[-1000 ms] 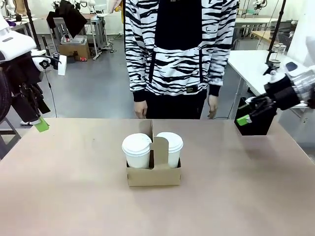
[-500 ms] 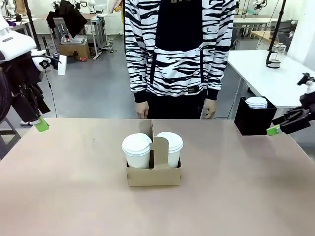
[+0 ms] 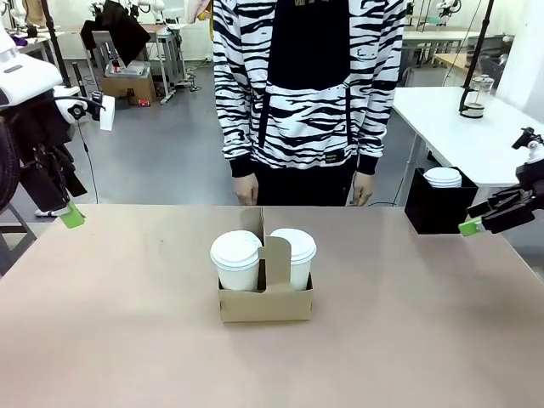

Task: Pour a drink into a cup and package it in a carrier.
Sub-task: Insert the held 600 ml Paper Cup into the Cup Carrier.

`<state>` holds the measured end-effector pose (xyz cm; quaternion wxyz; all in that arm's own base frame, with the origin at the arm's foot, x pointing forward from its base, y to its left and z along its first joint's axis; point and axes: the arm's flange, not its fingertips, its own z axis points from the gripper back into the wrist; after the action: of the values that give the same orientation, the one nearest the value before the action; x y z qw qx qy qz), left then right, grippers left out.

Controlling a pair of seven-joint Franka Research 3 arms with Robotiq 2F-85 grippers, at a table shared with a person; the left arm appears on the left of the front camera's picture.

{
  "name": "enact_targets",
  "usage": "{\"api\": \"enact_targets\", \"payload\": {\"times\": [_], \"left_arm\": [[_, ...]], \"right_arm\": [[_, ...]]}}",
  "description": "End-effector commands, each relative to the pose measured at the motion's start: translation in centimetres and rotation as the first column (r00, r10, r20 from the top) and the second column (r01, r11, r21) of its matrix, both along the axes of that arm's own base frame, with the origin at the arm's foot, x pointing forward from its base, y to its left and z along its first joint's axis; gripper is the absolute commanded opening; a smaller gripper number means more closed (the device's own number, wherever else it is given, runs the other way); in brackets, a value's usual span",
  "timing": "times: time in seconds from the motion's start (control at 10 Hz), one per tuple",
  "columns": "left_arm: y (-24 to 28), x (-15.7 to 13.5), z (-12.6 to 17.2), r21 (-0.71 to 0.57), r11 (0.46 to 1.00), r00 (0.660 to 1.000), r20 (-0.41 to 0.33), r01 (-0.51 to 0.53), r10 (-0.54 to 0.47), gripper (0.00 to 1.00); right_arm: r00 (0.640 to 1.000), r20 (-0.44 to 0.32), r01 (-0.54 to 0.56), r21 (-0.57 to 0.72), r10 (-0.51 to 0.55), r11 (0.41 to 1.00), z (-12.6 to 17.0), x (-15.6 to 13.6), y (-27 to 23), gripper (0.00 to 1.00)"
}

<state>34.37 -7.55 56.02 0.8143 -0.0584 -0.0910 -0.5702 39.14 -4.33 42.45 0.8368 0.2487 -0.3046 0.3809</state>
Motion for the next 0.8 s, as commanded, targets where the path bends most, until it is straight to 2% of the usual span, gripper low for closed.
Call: {"api": "enact_targets", "payload": {"times": [0.0, 0.7], "left_arm": [[-0.02, -0.02, 0.12, -0.005, 1.000, 1.000, -0.003, -0.014, 0.014, 1.00], [-0.02, -0.02, 0.12, -0.005, 1.000, 1.000, -0.003, -0.014, 0.014, 1.00]], "right_arm": [[1.000, 0.000, 0.003, -0.015, -0.003, 1.000, 0.21, 0.44, -0.03, 1.00], [1.000, 0.000, 0.003, -0.015, -0.003, 1.000, 0.21, 0.44, -0.03, 1.00]]}}
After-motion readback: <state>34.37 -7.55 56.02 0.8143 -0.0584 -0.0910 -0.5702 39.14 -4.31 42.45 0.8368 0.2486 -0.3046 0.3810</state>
